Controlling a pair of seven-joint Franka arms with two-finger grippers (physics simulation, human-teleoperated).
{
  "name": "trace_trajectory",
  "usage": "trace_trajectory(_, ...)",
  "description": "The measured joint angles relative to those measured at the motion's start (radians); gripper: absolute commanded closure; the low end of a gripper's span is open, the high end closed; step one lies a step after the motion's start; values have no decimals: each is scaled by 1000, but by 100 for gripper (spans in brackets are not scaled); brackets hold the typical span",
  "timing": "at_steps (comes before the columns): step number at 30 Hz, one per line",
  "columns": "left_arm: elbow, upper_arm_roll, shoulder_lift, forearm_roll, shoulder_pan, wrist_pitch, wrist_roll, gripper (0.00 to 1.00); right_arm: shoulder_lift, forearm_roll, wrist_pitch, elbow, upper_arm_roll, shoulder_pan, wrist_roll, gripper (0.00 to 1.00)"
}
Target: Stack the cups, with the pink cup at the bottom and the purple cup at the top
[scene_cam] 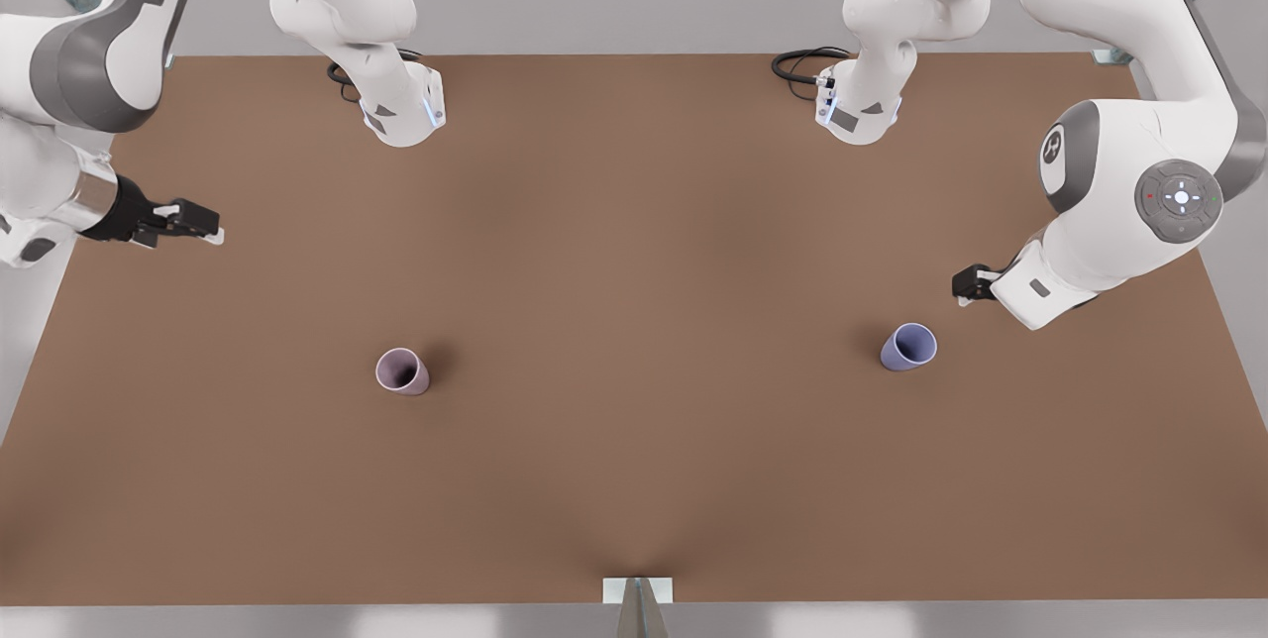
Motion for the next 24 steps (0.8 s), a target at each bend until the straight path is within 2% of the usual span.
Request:
trace_trajectory(7,0,-1,12,0,0,3,3,0,120,5,138,-42,3,71,16,0)
trace_trajectory(12,0,0,17,0,0,3,4,0,155,8,306,-192,3,94,26,0)
trace_trajectory(21,0,0,34,1,1,9,4,0,409,21,507,-129,-11,177,51,0)
trace_trajectory(24,0,0,36,7,0,10,4,0,445,25,566,-147,-12,188,57,0)
